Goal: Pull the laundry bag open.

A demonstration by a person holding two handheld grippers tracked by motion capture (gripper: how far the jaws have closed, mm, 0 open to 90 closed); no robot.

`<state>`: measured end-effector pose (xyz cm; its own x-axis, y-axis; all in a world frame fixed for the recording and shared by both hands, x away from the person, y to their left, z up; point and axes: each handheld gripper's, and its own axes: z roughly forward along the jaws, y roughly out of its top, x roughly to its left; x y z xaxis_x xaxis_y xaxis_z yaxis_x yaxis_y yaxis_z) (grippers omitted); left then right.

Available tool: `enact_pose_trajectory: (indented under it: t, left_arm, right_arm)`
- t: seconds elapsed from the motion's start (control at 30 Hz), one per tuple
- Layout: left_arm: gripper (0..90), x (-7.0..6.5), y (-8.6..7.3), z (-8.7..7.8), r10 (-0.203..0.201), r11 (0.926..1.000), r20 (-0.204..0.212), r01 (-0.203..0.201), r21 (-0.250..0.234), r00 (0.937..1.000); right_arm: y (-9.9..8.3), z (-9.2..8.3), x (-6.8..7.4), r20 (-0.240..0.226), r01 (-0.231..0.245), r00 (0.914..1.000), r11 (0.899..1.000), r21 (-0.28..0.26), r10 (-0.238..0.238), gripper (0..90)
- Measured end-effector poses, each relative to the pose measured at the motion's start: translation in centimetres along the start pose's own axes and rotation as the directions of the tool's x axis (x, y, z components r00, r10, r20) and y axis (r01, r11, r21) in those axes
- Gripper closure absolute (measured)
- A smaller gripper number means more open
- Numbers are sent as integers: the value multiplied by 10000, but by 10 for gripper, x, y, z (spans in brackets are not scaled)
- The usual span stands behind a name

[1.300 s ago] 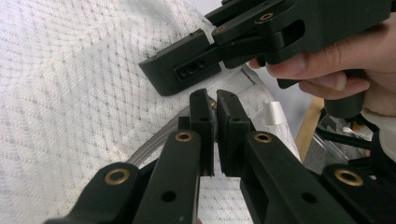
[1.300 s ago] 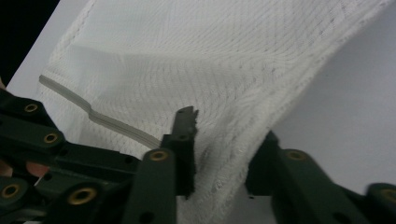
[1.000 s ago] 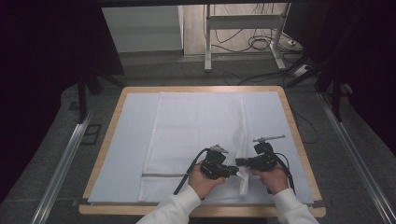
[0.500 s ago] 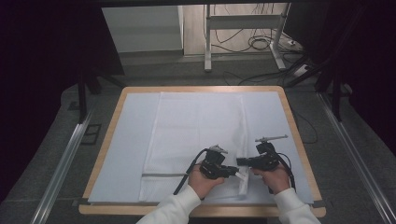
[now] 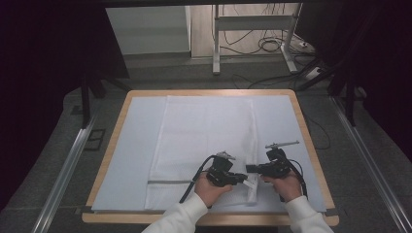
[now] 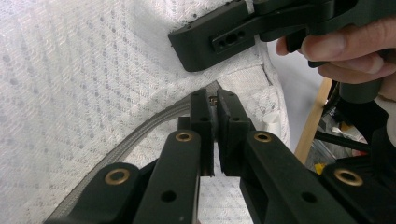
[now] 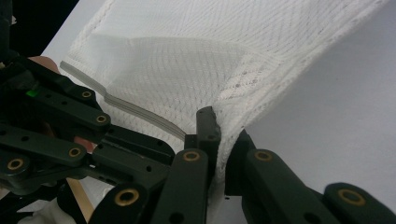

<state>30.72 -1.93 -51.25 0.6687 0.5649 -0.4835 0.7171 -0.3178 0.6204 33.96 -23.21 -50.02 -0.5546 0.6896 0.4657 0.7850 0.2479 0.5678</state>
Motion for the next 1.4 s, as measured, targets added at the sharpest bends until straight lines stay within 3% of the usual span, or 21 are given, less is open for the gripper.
enact_pose_trajectory:
  t: [0.27, 0.33, 0.37, 0.7, 0.83, 1.4]
  left_arm:
    - [868, 2, -1, 5, -29, 9999, -18, 29, 124, 10000]
    - [868, 4, -2, 6, 21, 9997, -240, -16, 232, 9997]
    - [869, 7, -3, 6, -241, 9995, -59, 243, 189, 9997]
    - [868, 10, -4, -1, -280, 9995, -38, 281, 129, 9996]
    - [868, 11, -4, -4, -143, 9997, -345, 148, 169, 9993]
    - [868, 21, -11, -14, -460, 9989, -391, 461, 18, 9982]
  right_arm:
    - [0, 0, 2, 82, 131, 9999, 9999, 36, -131, 882]
    - [0, -1, 1, 124, 148, 9998, 9999, 29, -149, 882]
    - [0, -2, 1, 136, 142, 9998, 9999, 21, -143, 882]
    - [-1, -3, 0, 123, 98, 9999, 9999, -63, -97, 882]
    - [0, -2, -2, 113, 62, 9999, 9999, -83, -62, 882]
    - [0, -6, -4, 85, -110, 9999, 9993, -345, 113, 882]
